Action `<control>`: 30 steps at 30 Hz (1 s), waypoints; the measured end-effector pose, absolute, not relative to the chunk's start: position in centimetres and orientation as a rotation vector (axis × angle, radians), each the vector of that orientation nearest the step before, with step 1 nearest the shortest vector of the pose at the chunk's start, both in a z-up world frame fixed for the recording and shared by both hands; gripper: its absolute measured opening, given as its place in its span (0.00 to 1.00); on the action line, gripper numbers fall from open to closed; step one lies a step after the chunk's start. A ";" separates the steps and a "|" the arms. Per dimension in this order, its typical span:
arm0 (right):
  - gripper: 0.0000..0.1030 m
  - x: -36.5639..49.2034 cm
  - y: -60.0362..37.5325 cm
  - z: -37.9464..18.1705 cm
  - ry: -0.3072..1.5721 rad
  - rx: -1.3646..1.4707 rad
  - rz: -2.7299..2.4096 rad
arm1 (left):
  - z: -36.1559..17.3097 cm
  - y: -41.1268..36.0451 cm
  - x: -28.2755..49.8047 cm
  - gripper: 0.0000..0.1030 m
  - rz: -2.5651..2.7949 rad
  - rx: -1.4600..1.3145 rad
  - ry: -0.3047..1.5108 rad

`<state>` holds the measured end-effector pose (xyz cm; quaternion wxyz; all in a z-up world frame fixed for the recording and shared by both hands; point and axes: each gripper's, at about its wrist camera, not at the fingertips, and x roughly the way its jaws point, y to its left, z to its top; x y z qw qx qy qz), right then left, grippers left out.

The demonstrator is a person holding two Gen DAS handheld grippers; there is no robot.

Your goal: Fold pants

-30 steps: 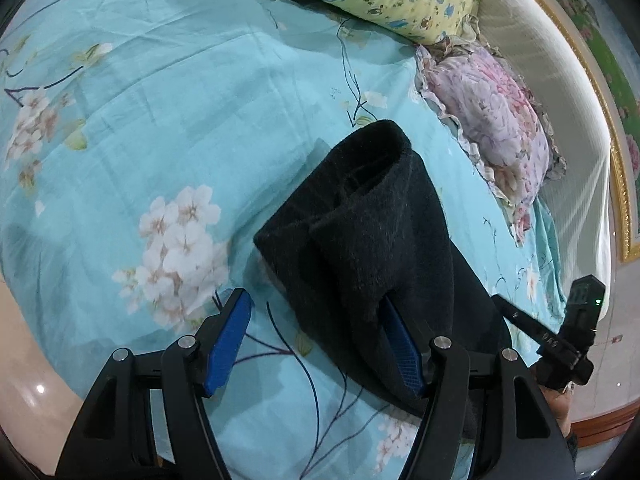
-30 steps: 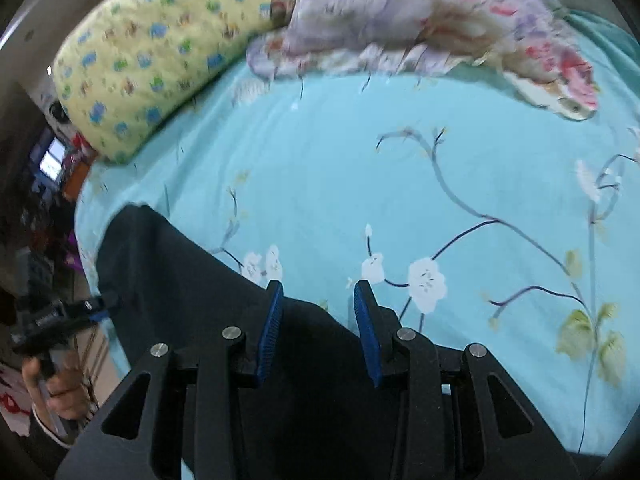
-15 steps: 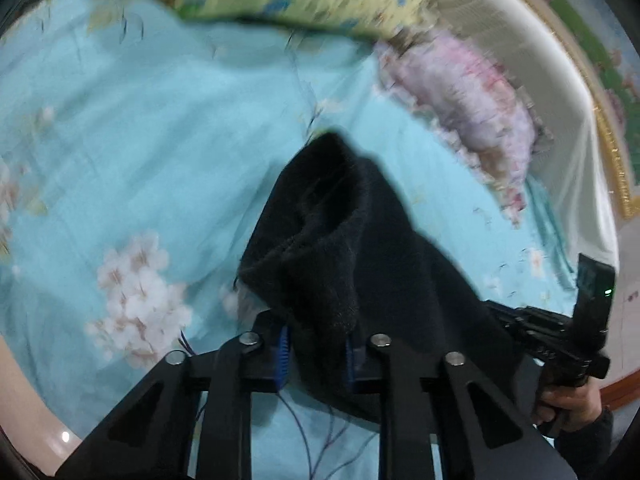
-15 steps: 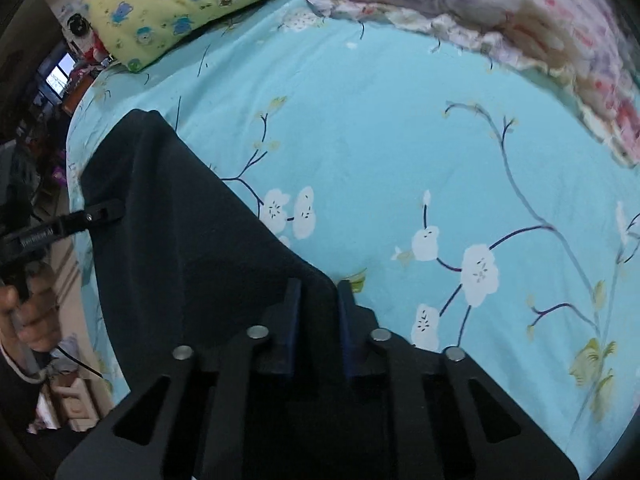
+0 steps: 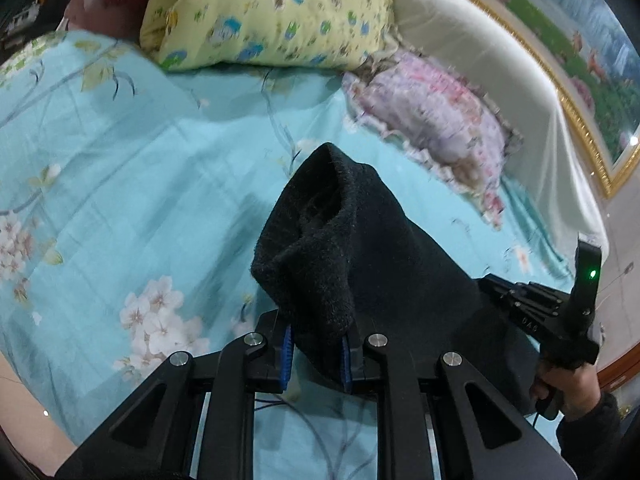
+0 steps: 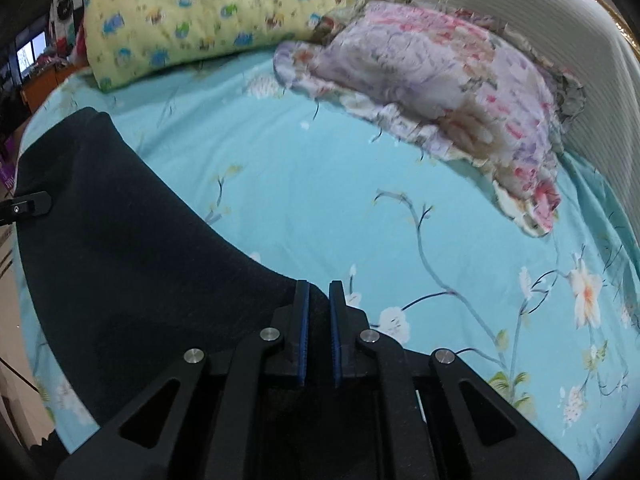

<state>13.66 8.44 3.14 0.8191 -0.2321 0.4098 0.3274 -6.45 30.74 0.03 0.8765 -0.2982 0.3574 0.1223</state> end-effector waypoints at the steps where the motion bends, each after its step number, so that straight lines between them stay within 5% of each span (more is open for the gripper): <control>1: 0.09 13.9 8.6 2.6 0.887 -0.483 0.695 | -0.5 30.9 -6.3 0.18 0.257 -0.620 0.765; 3: 0.11 14.2 8.7 1.8 0.919 -0.456 0.694 | -1.2 31.1 -6.4 0.24 0.270 -0.630 0.793; 7: 0.31 14.5 7.6 1.9 0.938 -0.359 0.647 | -0.8 31.5 -7.5 0.45 0.328 -0.625 0.788; 11: 0.46 13.9 5.3 3.6 0.935 -0.257 0.639 | 1.0 31.5 -8.7 0.48 0.369 -0.592 0.753; 30: 0.52 7.6 -7.9 6.4 0.947 0.106 0.524 | 4.4 22.1 -3.9 0.55 0.151 -0.471 0.776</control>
